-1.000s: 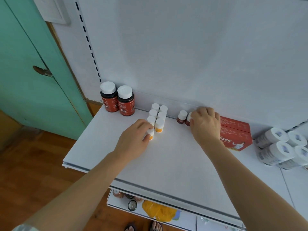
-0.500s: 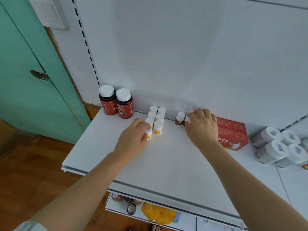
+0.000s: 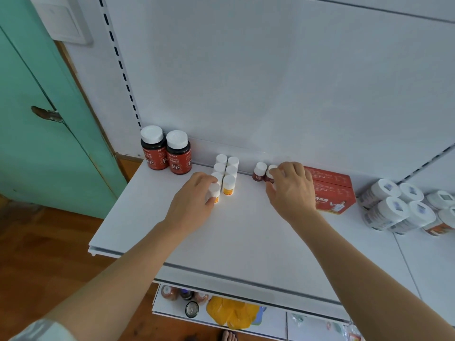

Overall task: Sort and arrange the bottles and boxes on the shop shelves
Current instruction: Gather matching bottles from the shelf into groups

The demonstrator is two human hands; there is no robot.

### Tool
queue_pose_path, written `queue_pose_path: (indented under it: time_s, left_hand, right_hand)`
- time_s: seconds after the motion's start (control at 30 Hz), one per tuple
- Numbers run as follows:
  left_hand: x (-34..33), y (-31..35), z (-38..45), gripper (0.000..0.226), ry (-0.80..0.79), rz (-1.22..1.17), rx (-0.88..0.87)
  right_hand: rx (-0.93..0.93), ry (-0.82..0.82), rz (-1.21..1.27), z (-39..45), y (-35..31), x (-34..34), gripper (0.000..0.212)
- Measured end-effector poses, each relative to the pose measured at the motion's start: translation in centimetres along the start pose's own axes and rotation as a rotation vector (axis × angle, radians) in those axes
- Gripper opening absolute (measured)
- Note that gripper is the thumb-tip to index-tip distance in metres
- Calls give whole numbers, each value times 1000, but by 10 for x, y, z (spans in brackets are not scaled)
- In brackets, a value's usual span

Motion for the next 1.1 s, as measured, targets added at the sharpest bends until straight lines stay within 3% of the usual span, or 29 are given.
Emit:
queue_pose_path:
  time_s: [0.1,0.3,0.53,0.73,1.1]
  left_hand:
    - [5,1,1,42,23,10,-18]
    - [18,39,10,35,206,125,-240]
    - [-12,123,17,42,175,150,-359]
    - [-64,230,12,50,93,119,-467]
    - [-182,478,-26,57,-1,76,-588]
  right_hand:
    - [1,-1,13,-4,-2,7,26]
    - [-30,-40,37,-24,-2,23,44]
    - [-121,-6,41,-60,38,58,50]
    - [-242,30,31,-120,119,92,54]
    - [-512,-10,-91,-265,327,171,64]
Point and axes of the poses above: each hand's wrist, its own z-axis towards the middle knuckle, its own x-axis out of the back of the hand, y = z × x, the point moved 7 cm from there along z, towards the middle knuckle, and after that the axes turned 1 degree about x, right-handed, at the moved point
